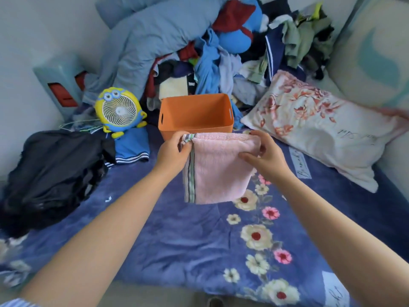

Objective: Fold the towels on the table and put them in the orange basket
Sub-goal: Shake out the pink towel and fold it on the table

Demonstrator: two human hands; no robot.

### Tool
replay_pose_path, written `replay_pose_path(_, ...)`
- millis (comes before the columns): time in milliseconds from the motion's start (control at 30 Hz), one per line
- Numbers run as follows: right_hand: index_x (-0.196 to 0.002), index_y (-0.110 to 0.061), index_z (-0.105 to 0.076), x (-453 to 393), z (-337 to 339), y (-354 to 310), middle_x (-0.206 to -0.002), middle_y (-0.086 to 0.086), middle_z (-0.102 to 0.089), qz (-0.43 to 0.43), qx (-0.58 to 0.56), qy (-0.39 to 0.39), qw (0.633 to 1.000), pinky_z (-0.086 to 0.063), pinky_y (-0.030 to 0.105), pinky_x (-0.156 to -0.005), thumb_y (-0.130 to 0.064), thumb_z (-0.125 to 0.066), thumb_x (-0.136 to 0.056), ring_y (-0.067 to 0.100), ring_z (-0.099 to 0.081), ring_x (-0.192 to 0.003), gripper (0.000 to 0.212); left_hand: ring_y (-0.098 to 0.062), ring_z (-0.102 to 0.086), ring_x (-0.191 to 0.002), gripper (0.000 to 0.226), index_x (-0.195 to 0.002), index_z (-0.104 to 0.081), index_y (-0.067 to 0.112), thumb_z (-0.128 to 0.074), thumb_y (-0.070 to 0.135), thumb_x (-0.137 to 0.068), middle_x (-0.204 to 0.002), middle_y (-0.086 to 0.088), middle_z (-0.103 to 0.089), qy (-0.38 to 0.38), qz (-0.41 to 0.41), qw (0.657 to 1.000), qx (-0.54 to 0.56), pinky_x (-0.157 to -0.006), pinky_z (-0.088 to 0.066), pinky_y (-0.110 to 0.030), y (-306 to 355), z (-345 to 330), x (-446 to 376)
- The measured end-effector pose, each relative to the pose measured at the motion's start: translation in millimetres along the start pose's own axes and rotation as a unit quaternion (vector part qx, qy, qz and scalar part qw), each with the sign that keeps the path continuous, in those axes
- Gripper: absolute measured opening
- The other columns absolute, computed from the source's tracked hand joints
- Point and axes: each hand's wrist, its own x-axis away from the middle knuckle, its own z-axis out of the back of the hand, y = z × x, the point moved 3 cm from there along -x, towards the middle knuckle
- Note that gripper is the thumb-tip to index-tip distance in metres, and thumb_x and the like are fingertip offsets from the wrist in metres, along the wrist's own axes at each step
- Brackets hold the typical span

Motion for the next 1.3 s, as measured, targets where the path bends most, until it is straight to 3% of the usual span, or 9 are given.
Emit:
replay_pose_path(167, -0.126, -0.017, -0.045, -89, -16, -9, -0.108, -0.006, -0.048, 0.024, -0.008, 0.005, 1.0, -0.041, 0.03, -0.085, -0.017, -0.069, -0.078, 0.016, -0.048, -0.102, 0.054, -0.024, -0.057, -0.094, 0.023, -0.111, -0.058, 0.008, -0.047, 0.01, -0.092, -0.104, -0.011, -0.064, 0.025, 0.001, 1.0, 0.002, -0.074, -0.039, -0.026, -12, -2, -88)
replay_pose_path(367, -0.127, -0.012, -0.045, -203, -45, -11, -0.109, -0.005, -0.05, 0.046, 0.001, 0.007, 0.999, -0.038, 0.027, -0.083, -0.013, -0.066, -0.08, 0.011, -0.046, -0.1, 0.052, -0.015, -0.048, -0.073, 0.017, -0.103, -0.058, 0.008, -0.046, 0.008, -0.091, -0.08, 0.005, -0.054, 0.036, -0.004, 0.999, -0.015, -0.06, -0.03, -0.022, -34, -3, -198)
replay_pose_path(500, -0.123, -0.015, -0.048, -273, -75, -7, -0.097, -0.019, -0.049, 0.058, -0.003, 0.013, 0.998, -0.037, 0.025, -0.081, -0.01, -0.064, -0.08, 0.01, -0.047, -0.097, 0.046, -0.016, -0.051, -0.082, 0.022, -0.109, -0.059, 0.004, -0.047, 0.004, -0.09, -0.092, -0.005, -0.059, 0.051, -0.006, 0.998, -0.021, -0.06, -0.029, -0.016, -54, 2, -272)
replay_pose_path(600, -0.127, -0.014, -0.046, -321, -104, 1, -0.108, -0.012, -0.048, 0.045, -0.017, 0.021, 0.999, -0.038, 0.022, -0.088, -0.011, -0.062, -0.082, 0.007, -0.044, -0.103, 0.049, -0.023, -0.054, -0.086, 0.023, -0.108, -0.058, 0.004, -0.045, 0.004, -0.09, -0.097, -0.013, -0.062, 0.057, 0.018, 0.998, -0.021, -0.06, -0.029, -0.018, -77, -3, -322)
replay_pose_path(733, -0.126, -0.012, -0.047, -374, -146, 22, -0.107, -0.01, -0.049, 0.021, -0.025, 0.003, 0.999, -0.034, 0.0, -0.072, -0.01, -0.06, -0.084, 0.006, -0.045, -0.101, 0.044, -0.024, -0.055, -0.09, 0.025, -0.111, -0.057, 0.005, -0.044, 0.004, -0.09, -0.103, -0.015, -0.063, 0.055, 0.063, 0.997, 0.002, -0.066, -0.033, -0.022, -121, -21, -375)
replay_pose_path(867, -0.122, -0.012, -0.051, -414, -190, 57, -0.111, -0.002, -0.059, -0.013, -0.022, -0.03, 0.999, -0.037, 0.019, -0.083, -0.011, -0.059, -0.084, 0.011, -0.052, -0.102, 0.039, -0.02, -0.051, -0.082, 0.022, -0.109, -0.056, 0.008, -0.043, 0.008, -0.092, -0.094, -0.011, -0.062, 0.026, 0.12, 0.992, -0.018, -0.061, -0.032, -0.025, -178, -50, -409)
replay_pose_path(1067, -0.116, -0.005, -0.049, -466, -269, 142, -0.101, 0.0, -0.05, -0.112, 0.071, -0.167, 0.977, -0.039, 0.027, -0.077, -0.02, -0.056, -0.087, 0.015, -0.047, -0.092, 0.033, -0.032, -0.051, -0.08, 0.033, -0.06, -0.043, 0.013, -0.037, 0.008, -0.092, -0.064, -0.005, -0.048, -0.141, 0.235, 0.951, -0.144, -0.054, -0.029, -0.028, -279, -108, -453)
replay_pose_path(1167, -0.116, 0.0, -0.049, -481, -303, 185, -0.108, 0.012, -0.056, -0.194, 0.127, -0.262, 0.937, -0.04, 0.031, -0.076, -0.025, -0.054, -0.088, 0.028, -0.054, -0.1, 0.037, -0.033, -0.056, -0.092, 0.023, -0.086, -0.058, 0.001, -0.038, 0.011, -0.092, -0.091, -0.021, -0.058, -0.233, 0.336, 0.898, -0.164, -0.07, -0.046, -0.03, -318, -143, -461)
replay_pose_path(1300, -0.126, 0.004, -0.041, -494, -336, 237, -0.129, 0.02, -0.05, -0.275, 0.174, -0.283, 0.902, -0.042, 0.031, -0.08, -0.028, -0.053, -0.089, 0.033, -0.05, -0.116, 0.05, -0.032, -0.054, -0.109, 0.032, -0.119, -0.05, -0.004, -0.037, 0.011, -0.095, -0.108, -0.02, -0.057, -0.277, 0.403, 0.856, -0.166, -0.088, -0.046, -0.034, -354, -183, -464)
